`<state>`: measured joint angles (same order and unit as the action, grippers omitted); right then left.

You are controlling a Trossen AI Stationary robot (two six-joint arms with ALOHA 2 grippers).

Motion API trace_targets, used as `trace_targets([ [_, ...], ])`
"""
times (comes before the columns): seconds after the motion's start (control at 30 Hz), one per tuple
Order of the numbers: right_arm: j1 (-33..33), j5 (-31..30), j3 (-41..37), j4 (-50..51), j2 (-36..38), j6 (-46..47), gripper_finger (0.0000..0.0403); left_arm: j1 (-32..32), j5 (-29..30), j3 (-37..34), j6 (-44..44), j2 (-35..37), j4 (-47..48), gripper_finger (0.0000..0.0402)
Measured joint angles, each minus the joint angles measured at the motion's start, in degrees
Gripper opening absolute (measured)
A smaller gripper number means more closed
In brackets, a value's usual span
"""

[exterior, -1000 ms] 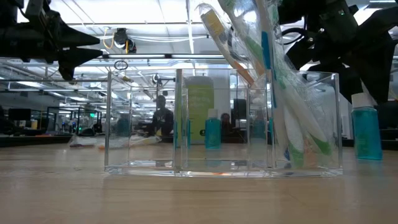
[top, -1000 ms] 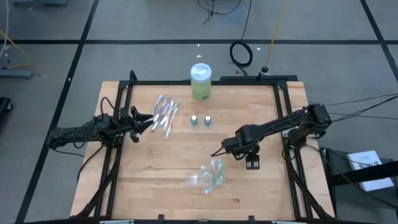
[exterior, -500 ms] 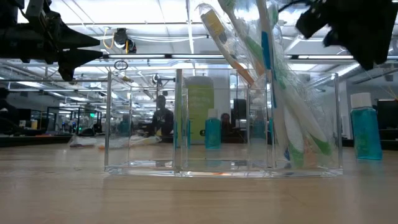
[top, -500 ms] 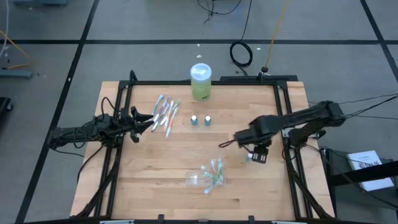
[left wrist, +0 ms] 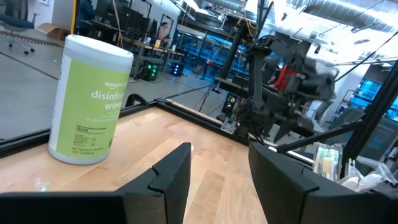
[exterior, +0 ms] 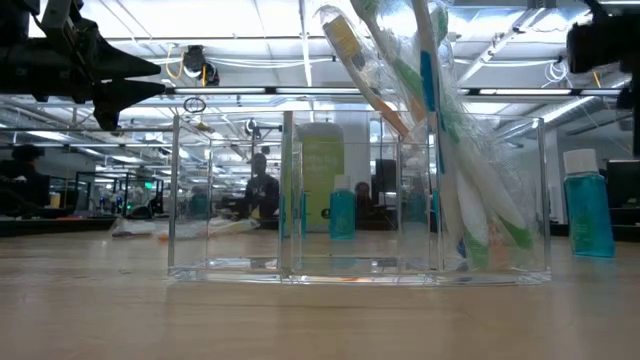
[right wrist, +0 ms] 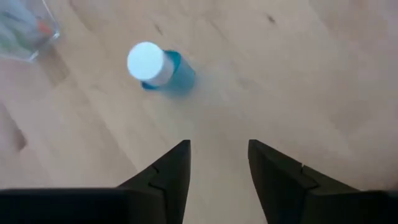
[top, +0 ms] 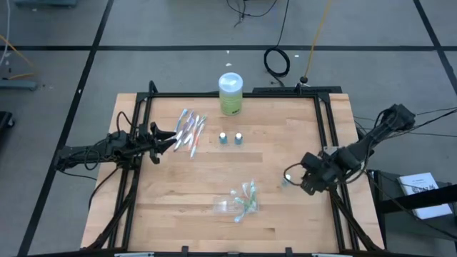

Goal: Pick & Place toothbrushing station
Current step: Put the mouthwash into the transparent organizer

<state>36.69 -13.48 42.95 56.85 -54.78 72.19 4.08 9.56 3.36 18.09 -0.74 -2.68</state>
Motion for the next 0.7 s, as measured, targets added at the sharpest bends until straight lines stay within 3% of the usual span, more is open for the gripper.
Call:
trace_targets([
  [0.17,5.61,-6.69,-10.42,-17.97,-0.83,1.08,0.0137,0.00,0.00,0.02,0.02,-0.01,-0.01,0.0166],
  [0.5,17.34,-8.65,-17.37,-22.21,-7.55,20.67,0.0130,0.00,0.00,0.00,0.07,0.00,0.09,0.0166],
  [0.7,22.14,-11.03,-22.74,-34.61,-14.05,26.66,0.0130,0.01,-0.01,0.01,0.07,0.00,0.42,0.0166],
])
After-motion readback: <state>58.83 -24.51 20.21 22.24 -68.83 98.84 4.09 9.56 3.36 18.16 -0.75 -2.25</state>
